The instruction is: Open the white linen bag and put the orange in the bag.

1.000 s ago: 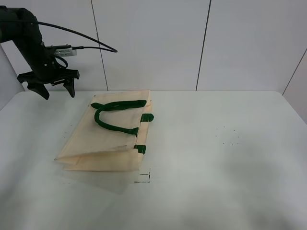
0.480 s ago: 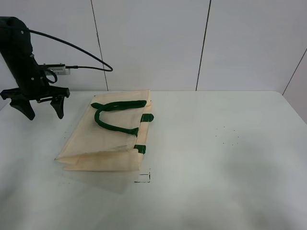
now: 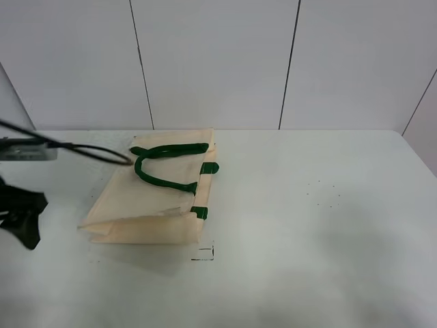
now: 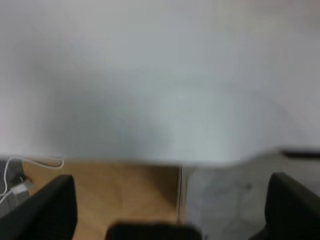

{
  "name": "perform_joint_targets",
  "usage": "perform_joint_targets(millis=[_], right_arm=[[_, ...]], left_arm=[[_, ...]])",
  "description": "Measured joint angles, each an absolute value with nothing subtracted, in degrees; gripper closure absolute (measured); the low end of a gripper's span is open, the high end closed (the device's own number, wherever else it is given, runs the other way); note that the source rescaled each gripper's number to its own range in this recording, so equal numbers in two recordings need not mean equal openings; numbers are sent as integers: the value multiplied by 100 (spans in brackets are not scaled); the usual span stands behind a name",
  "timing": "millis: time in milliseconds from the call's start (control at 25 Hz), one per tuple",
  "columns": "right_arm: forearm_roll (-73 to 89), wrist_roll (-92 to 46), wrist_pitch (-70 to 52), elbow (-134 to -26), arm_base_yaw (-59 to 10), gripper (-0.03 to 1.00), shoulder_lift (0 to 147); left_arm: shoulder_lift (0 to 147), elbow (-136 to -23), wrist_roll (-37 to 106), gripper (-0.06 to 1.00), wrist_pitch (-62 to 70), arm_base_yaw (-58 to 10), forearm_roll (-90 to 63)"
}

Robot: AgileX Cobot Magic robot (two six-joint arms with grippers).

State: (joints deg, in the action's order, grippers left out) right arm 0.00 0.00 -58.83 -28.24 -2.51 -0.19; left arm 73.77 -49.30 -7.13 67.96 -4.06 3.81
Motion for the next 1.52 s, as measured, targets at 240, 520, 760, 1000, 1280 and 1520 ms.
perform_joint_targets(millis=[240, 520, 760, 1000, 1280, 1520], right_arm=[[0, 0, -5883, -2824, -251, 0, -19], [0, 0, -5883, -2824, -251, 0, -19], [0, 0, -5883, -2824, -251, 0, -19], [0, 0, -5883, -2824, -251, 0, -19], [0, 0, -5883, -2824, -251, 0, -19], [0, 0, -5883, -2824, -251, 0, -19]], left_arm=[[5127, -3399, -713, -2, 6360, -406, 381], [2657, -2870, -645, -2, 6104, -406, 381], [1231, -2858, -578, -2, 6097, -406, 393], [425, -2834, -572, -2, 6097, -299, 393], [-28, -2834, -572, -2, 6101, -43, 397], [-33, -2834, -572, -2, 6101, -43, 389]])
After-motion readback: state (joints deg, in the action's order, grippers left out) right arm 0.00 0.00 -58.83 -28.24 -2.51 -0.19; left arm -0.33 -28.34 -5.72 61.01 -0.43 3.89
